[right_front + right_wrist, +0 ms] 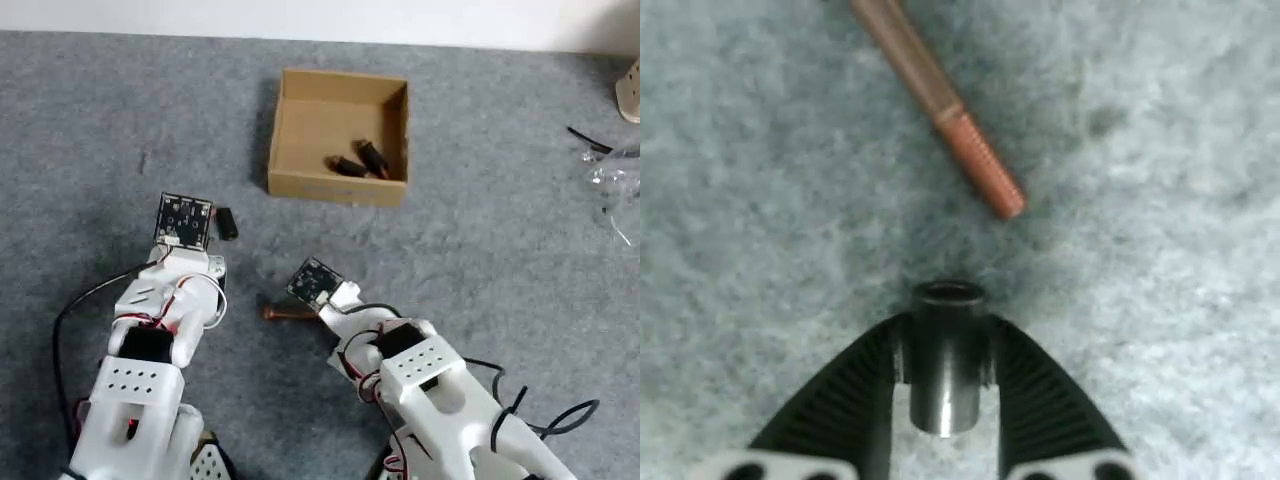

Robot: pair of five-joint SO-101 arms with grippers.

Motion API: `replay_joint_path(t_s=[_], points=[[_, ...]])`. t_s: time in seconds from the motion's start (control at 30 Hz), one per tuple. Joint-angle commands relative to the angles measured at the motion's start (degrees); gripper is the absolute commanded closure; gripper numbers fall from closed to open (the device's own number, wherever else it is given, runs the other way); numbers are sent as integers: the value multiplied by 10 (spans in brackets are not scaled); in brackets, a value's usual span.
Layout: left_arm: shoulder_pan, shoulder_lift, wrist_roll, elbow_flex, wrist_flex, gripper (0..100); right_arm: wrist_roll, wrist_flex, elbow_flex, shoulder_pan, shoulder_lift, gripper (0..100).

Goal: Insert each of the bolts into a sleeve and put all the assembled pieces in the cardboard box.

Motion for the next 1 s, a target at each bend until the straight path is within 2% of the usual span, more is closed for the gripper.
replay_joint_path(t_s=[0.0, 0.23, 0.43, 0.57, 0.7, 0.97], points=[[-3, -11, -3, -5, -14, 995, -30, -22, -45, 9, -58, 995], [-3, -11, -2, 8, -50, 995, -83, -17, -36, -10, -290, 995], [-2, -11, 0, 4, -56, 995, -100, -18, 44, -82, -493, 995], [11, -12, 63, -15, -62, 995, -100, -18, 114, -88, -589, 995], [35, -12, 99, -41, -62, 995, -98, -17, 175, -86, -658, 995], [57, -12, 97, -128, -62, 995, -100, -17, 202, -89, -655, 995]])
